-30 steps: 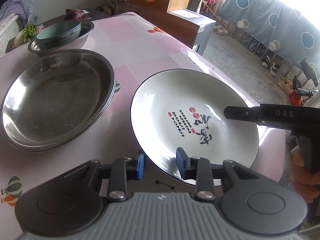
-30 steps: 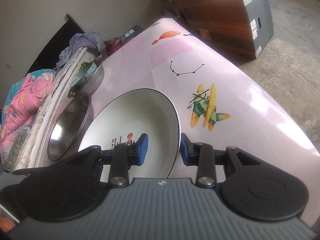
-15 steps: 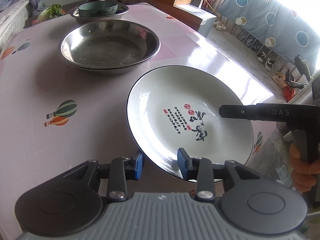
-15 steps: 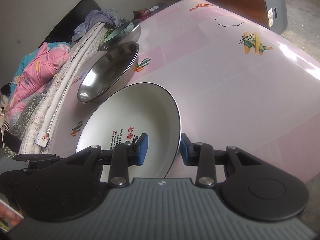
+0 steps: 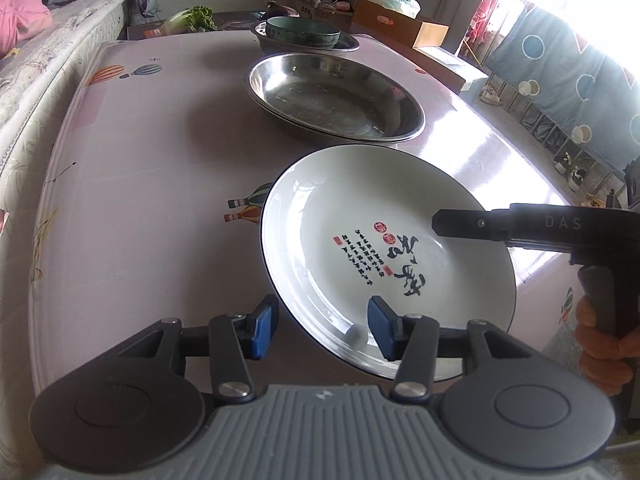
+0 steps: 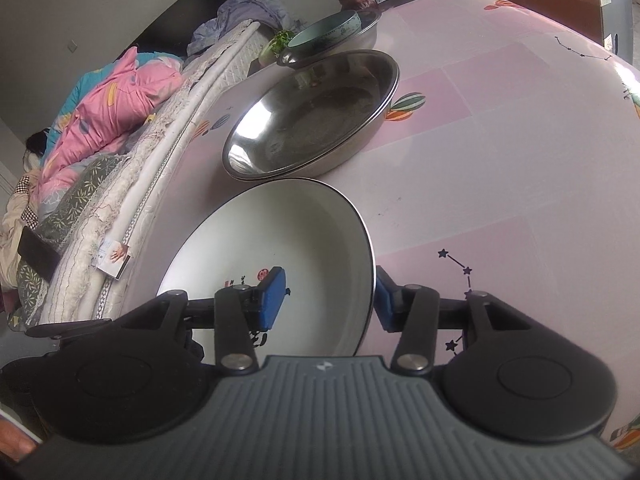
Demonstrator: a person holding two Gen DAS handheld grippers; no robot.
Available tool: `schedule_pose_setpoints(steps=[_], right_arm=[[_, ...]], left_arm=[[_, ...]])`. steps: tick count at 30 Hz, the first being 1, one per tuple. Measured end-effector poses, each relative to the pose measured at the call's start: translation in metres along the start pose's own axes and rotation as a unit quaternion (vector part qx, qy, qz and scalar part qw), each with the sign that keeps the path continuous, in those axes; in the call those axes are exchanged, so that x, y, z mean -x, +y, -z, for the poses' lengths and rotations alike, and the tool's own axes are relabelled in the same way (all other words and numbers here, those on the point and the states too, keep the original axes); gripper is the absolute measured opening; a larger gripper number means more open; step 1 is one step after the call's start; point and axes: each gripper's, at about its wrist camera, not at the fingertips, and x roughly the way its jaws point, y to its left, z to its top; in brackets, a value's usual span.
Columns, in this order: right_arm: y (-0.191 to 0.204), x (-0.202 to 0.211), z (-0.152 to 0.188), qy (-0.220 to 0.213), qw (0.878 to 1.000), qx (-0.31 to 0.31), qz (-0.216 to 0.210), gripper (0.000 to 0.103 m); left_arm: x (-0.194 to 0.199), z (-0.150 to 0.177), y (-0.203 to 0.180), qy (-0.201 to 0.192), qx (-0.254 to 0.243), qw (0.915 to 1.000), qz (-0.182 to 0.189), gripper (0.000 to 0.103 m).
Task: Organize plates and bowls
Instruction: 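Lift the white plate and tilt it upright with both tools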
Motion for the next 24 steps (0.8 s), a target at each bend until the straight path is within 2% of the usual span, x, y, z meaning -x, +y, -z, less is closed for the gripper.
schedule_pose_setpoints(steps=[7,9,11,13,17,20,24], right_arm=[[-0.006,-0.005,-0.001,-0.01,0.999,-0.029,-0.023,0.056],[-0.007,-0.005,0.0,-0.014,0.999,-0.037,-0.03,0.064],[-0.006,-0.007,0.0,-0.017,0.998,-0.04,-0.039,0.074],[-0.002,-0.009,0.0,-0.017,0.998,-0.037,-0.042,0.082],[0.008,-0.015,0.0,-0.015,0.998,-0.027,-0.047,0.102],[0.013,-0.015,0.002,-0.016,0.999,-0.017,-0.038,0.102],[0.009,-0.014,0.003,-0.019,0.999,-0.023,-0.043,0.102]], left_arm=[[0.0,0.004,0.003,-0.015,0.006,0.9998,0.013,0.064],[-0.001,0.003,0.004,-0.016,0.005,0.9997,0.017,0.067],[-0.002,0.003,0.005,-0.017,0.007,0.9997,0.018,0.075],[-0.002,0.004,0.008,-0.019,0.015,0.9995,0.019,0.09],[-0.002,0.004,0.015,-0.023,0.027,0.9992,0.016,0.096],[-0.002,0.005,0.019,-0.025,0.034,0.999,0.017,0.103],[-0.002,0.005,0.02,-0.027,0.036,0.9989,0.016,0.103]])
